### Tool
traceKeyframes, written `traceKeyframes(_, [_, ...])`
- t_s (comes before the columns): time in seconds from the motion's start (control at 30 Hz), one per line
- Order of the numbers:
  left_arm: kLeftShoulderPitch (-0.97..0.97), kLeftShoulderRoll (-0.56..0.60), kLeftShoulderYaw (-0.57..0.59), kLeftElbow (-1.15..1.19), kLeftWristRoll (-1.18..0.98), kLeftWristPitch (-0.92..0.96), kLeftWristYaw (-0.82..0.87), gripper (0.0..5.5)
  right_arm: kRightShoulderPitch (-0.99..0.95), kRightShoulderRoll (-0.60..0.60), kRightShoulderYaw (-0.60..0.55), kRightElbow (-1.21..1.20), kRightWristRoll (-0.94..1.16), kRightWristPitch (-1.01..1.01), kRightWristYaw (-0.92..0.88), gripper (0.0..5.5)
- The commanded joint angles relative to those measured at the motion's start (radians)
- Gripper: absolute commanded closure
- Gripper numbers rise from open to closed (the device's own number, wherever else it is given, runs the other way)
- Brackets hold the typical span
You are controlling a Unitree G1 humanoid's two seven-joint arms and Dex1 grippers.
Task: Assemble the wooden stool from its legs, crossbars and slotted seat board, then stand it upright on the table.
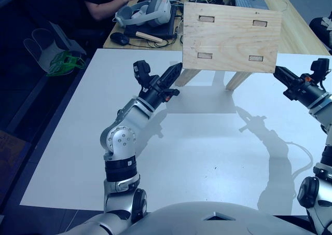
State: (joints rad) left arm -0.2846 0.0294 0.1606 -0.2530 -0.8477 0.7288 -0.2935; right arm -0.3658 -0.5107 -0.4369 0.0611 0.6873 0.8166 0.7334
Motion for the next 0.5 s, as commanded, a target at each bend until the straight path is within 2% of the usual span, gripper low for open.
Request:
traceKeyframes(0.03, [-0.055,-0.051,-0.085,-0.001,-0.060,0.055,-0.029,5.45,-0.068,0.066,0.069,-0.059,0.105,0.035,0.057,5.50])
traceKeyframes(0.5, [-0.058,-0.050,-0.083,0.007,-0.082,0.036,-0.012,5.45,-0.067,0.064,0.070,-0.058,0.122,0.033,0.045,5.50])
